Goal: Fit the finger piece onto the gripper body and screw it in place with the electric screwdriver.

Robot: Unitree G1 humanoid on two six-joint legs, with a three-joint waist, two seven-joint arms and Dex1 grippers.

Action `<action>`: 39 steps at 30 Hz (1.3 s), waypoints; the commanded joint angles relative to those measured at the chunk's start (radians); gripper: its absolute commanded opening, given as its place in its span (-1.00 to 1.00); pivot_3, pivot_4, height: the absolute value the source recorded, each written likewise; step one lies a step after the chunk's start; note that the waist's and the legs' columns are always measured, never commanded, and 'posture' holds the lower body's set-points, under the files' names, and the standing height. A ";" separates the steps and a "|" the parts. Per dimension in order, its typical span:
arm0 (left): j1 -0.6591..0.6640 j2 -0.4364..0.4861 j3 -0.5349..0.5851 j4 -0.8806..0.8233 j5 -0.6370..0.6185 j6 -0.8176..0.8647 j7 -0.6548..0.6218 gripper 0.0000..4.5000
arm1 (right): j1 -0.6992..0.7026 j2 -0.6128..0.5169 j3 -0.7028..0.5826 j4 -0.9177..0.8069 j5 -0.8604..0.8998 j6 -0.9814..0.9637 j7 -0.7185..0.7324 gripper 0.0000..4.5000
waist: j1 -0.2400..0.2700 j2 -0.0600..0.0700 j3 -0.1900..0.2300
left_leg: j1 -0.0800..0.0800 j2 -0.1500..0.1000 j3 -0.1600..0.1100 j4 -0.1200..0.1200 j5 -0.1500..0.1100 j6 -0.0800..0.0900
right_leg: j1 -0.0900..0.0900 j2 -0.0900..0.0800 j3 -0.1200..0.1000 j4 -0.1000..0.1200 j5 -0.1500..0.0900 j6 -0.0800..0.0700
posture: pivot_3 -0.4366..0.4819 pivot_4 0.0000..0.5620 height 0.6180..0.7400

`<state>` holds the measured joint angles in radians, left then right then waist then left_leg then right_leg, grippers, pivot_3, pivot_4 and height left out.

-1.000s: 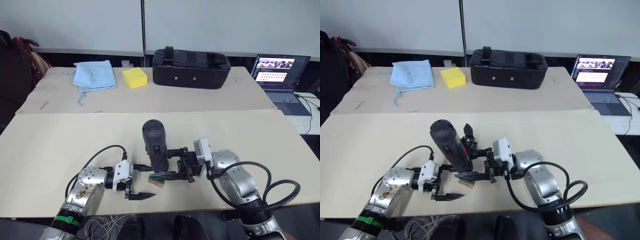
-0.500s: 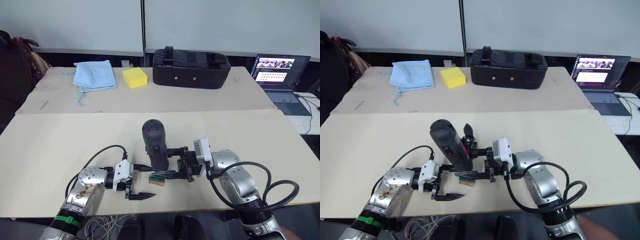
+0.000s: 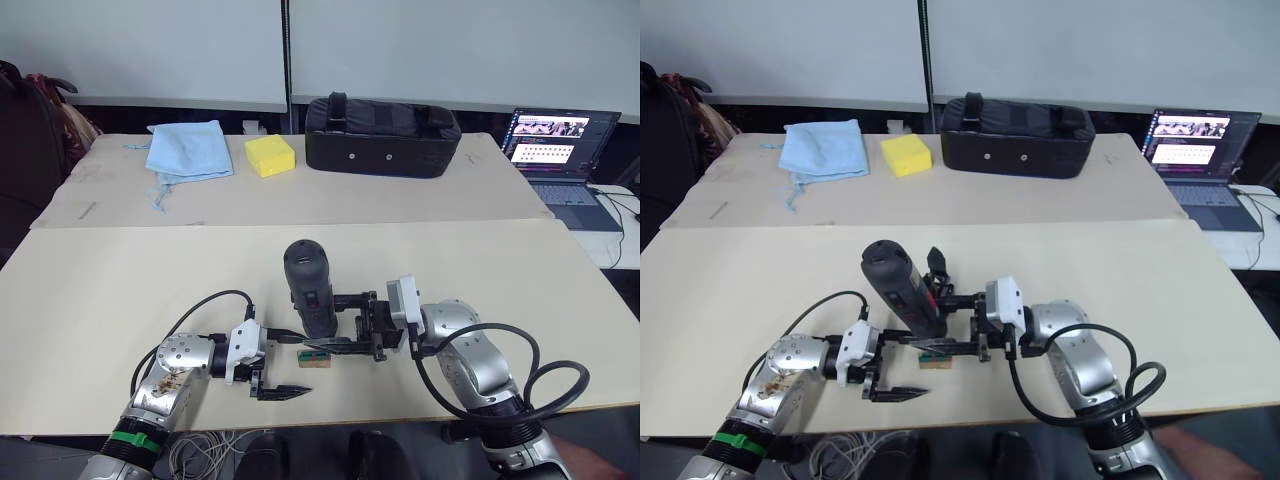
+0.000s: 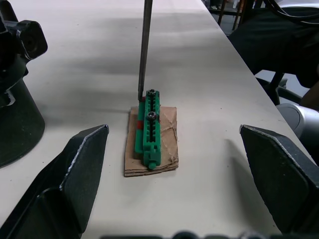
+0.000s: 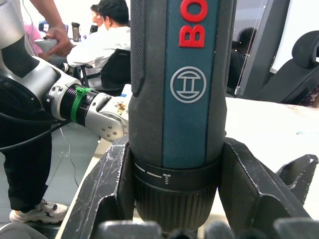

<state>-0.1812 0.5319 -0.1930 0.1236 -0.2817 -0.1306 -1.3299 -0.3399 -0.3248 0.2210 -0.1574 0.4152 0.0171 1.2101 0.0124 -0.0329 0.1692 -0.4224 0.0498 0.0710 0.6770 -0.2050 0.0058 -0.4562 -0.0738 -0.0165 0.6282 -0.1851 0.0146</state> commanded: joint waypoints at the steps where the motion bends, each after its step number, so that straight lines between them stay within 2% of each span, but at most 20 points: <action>1: 0.016 -0.009 -0.027 0.002 -0.004 0.004 -0.014 1.00 | -0.015 0.010 -0.026 -0.026 0.023 -0.036 -0.022 -0.15 | 0.000 0.000 0.000 | 0.000 0.000 0.000 0.000 0.000 0.000 | 0.000 0.000 0.000 0.000 0.000 0.000 | -0.05 -0.47 1.00; 8: 0.013 -0.010 -0.025 0.009 -0.004 0.003 -0.018 1.00 | -0.007 0.005 -0.040 -0.043 0.039 -0.041 -0.038 -0.15 | 0.000 0.000 0.000 | 0.000 0.000 0.000 0.000 0.000 0.000 | 0.000 0.000 0.000 0.000 0.000 0.000 | -0.05 -0.47 1.00; 16: 0.013 -0.016 -0.023 0.010 -0.006 0.002 -0.015 1.00 | 0.009 -0.011 -0.065 -0.127 0.169 0.107 -0.061 -0.15 | 0.000 0.000 0.000 | 0.000 0.000 0.000 0.000 0.000 0.000 | 0.000 -0.001 0.000 0.000 0.000 0.000 | -0.05 -0.47 1.00; 39: 0.022 -0.017 -0.024 0.007 -0.009 0.002 -0.018 1.00 | 0.015 -0.027 -0.035 -0.105 0.125 0.106 -0.047 -0.15 | 0.000 0.000 0.000 | 0.000 0.000 0.000 0.000 0.000 0.000 | 0.000 -0.001 0.000 -0.001 0.000 0.000 | -0.05 -0.47 1.00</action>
<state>-0.1792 0.5245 -0.1923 0.1268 -0.2926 -0.1314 -1.3417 -0.3201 -0.3526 0.1958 -0.2266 0.5238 0.1420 1.1568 0.0126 -0.0329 0.1692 -0.4227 0.0496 0.0712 0.6766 -0.2051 0.0058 -0.4563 -0.0748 -0.0169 0.6269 -0.1852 0.0147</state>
